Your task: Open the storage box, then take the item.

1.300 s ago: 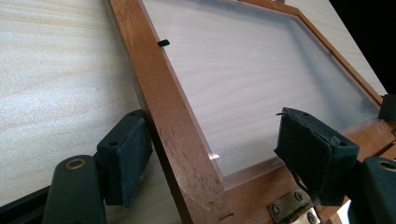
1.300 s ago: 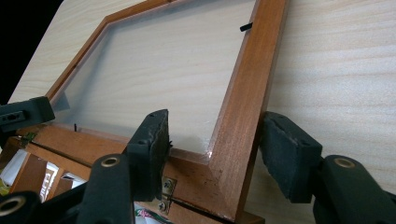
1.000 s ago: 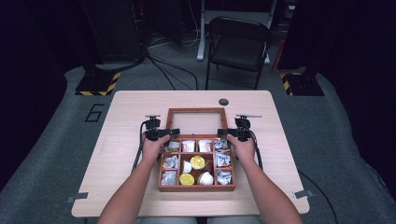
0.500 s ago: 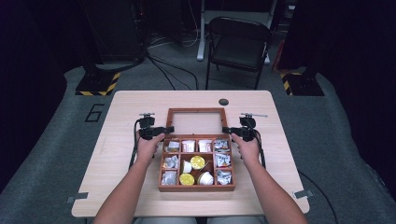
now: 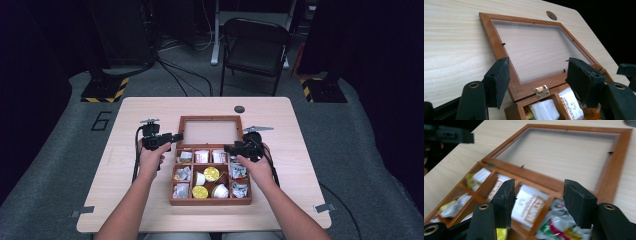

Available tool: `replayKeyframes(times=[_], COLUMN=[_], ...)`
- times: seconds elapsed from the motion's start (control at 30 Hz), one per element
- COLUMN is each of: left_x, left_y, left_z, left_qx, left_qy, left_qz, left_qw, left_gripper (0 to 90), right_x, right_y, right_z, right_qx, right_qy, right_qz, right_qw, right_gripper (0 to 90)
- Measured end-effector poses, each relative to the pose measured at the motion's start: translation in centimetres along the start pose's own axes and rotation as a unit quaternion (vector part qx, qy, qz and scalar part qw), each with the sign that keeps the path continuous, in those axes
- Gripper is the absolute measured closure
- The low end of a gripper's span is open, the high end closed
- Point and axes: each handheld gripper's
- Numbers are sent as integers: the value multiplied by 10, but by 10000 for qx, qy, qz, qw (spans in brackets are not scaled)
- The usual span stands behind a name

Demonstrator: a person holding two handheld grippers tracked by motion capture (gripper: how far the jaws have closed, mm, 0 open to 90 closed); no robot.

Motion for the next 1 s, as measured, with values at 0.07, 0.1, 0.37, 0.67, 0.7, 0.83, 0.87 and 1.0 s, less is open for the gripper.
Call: replayKeyframes(times=[0.07, 0.1, 0.37, 0.67, 0.7, 0.83, 0.87, 1.0], left_x=[-5, -6, -14, -20, -20, -19, -19, -19], left_y=[-1, -1, -2, -1, 0, 3, 3, 4], left_z=[-2, -3, -7, -9, -10, -10, -9, -7], left_qx=[23, -14, 109, 324, 328, 419, 439, 424], left_qy=[85, 109, 161, 87, 88, 87, 106, 114], left_qz=[-76, -83, -187, -97, -80, -30, -16, 4], left_qw=[9999, 9999, 9996, 9994, 9994, 9991, 9990, 9990], left_gripper=[350, 350, 350, 346, 344, 342, 342, 342], right_x=[-1, -1, 1, 9, 10, 15, 16, 22], right_y=[4, 7, 25, 47, 48, 53, 54, 54], right_z=[6, 11, 42, 53, 53, 56, 58, 58], right_qx=[-70, -71, -622, -613, -641, -782, -766, -861], right_qy=[-51, -98, -225, -391, -417, -404, -391, -351], right_qz=[69, 89, 331, 625, 646, 782, 836, 887], right_qw=[9999, 9999, 9973, 9954, 9950, 9931, 9928, 9917], right_gripper=[428, 419, 394, 381, 372, 363, 362, 350])
Point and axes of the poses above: each handheld gripper's, and its own axes: x roughly forward along the jaws, y roughly out of its underside, z roughly to its left, and after that the axes turned 2 degrees about -z, right-handed
